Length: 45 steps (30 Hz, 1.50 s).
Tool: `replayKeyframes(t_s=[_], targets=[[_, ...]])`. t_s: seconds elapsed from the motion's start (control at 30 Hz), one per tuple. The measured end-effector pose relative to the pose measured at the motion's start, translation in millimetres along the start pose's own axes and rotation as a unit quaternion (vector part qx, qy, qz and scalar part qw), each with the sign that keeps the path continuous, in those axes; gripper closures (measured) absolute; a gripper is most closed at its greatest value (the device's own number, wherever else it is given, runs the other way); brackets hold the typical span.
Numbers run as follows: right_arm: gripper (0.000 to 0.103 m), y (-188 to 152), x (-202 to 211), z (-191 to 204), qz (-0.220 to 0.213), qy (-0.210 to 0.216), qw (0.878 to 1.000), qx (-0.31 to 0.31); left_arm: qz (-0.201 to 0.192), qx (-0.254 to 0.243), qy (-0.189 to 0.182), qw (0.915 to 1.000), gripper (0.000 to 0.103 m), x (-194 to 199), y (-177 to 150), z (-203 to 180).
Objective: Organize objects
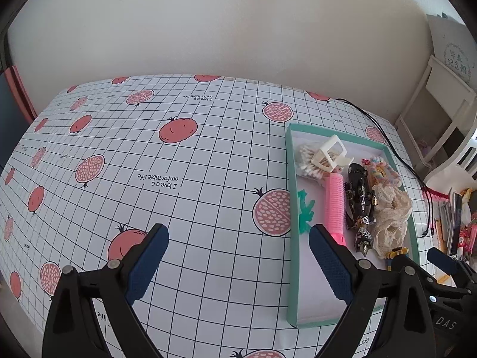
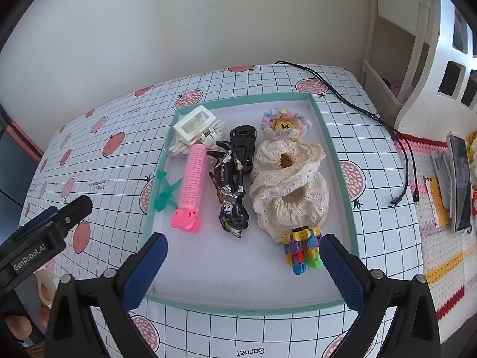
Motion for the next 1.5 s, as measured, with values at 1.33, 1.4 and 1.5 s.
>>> replayKeyframes(t_s=[1.33,1.4,1.5], targets=[[0.0,-88,48,43,-0.025,0.001,1.0,0.002,-0.026,-0.005,-0.005,0.9996,0.008,62,-101,32],[0.0,-93,47,44,-0.025,-0.007,1.0,0.01,-0.021,-0.004,-0.005,0.9997,0.008,61,-106,33],[0.0,-100,44,46,-0.023,-0.013,1.0,0.017,-0.013,-0.001,-0.008,0.9999,0.008,58,-114,34]])
Point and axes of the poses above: each gripper's, at about its wrist camera, not at the fingertips, and x roughly against the way its jaws point, z to its left, y to its top, the point moved 7 cm from there along -x, roughly the way its jaws point, and after that the axes turned 8 degrees about y, right-handed, at the moved point
